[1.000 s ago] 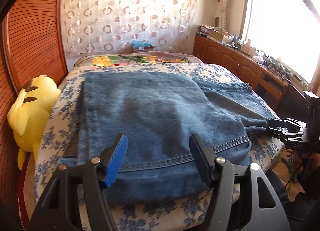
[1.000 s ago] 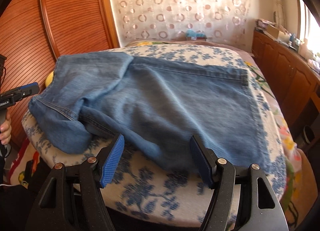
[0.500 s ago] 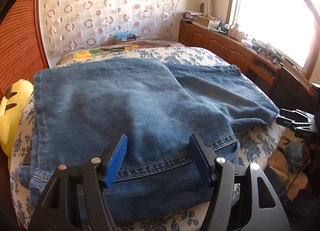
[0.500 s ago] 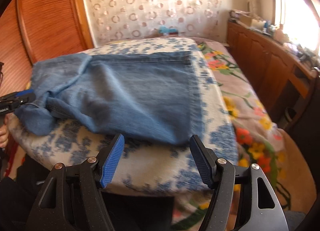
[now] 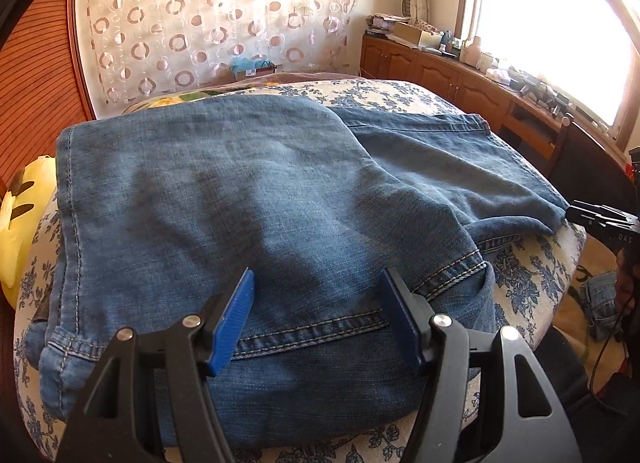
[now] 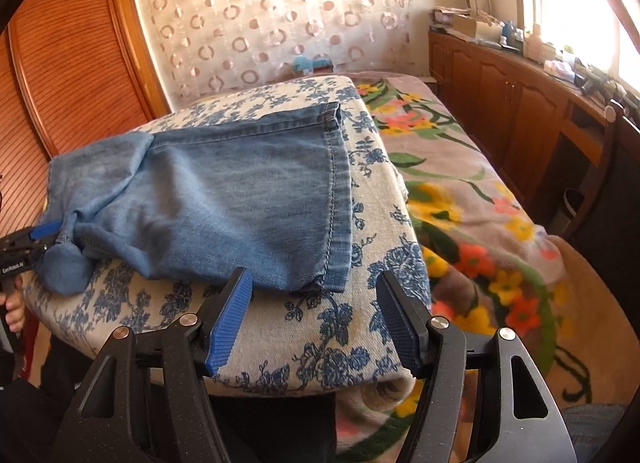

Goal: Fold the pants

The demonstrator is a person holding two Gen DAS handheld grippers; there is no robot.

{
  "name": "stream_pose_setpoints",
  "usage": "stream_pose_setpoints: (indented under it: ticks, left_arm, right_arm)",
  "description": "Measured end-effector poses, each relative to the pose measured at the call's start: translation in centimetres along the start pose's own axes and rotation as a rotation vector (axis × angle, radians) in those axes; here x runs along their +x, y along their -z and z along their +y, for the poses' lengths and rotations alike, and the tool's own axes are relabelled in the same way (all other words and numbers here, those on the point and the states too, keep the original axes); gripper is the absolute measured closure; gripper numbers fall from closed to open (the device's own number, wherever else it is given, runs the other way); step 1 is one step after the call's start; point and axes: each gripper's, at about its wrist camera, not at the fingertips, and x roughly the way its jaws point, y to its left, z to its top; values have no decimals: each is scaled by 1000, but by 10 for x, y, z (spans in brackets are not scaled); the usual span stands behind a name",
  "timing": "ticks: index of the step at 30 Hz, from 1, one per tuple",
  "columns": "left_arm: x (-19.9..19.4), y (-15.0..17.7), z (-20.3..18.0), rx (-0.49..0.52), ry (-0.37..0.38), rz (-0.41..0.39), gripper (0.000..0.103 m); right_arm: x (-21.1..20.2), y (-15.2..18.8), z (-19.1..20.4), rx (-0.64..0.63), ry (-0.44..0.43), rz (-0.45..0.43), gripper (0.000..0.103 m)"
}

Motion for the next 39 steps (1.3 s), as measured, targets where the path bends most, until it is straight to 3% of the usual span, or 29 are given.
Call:
stream_pose_setpoints:
  ticks: [5, 8, 10, 13, 22, 26, 30, 39]
  left_arm:
    - [1, 1, -2, 0, -6, -3, 39]
    - [1, 1, 1, -1, -4, -4, 39]
    - [1, 1, 1, -2, -2, -5, 39]
    - [2, 1, 1, -4, 2, -6, 39]
    - [0, 2, 5, -10, 21, -7, 38]
    - [0, 3, 8, -15, 29, -8, 38]
    - [-1, 1, 9, -19, 27, -4, 38]
    - [-18, -4, 17, -54, 2, -38, 38]
  right_arm:
    - [9, 1, 2, -25, 14, 12, 39]
    - [13, -1, 5, -47, 23, 13, 47]
    - [16, -2, 6, -67, 43, 9, 66]
    - [16, -4, 5, -66, 37, 5, 86]
    - [-9, -15, -6, -36, 29, -82, 91]
    - [-2, -14, -1, -68, 60, -55, 92]
    - [12, -8, -8, -22, 39, -8, 91]
    - [1, -20, -12, 49, -20, -58, 91]
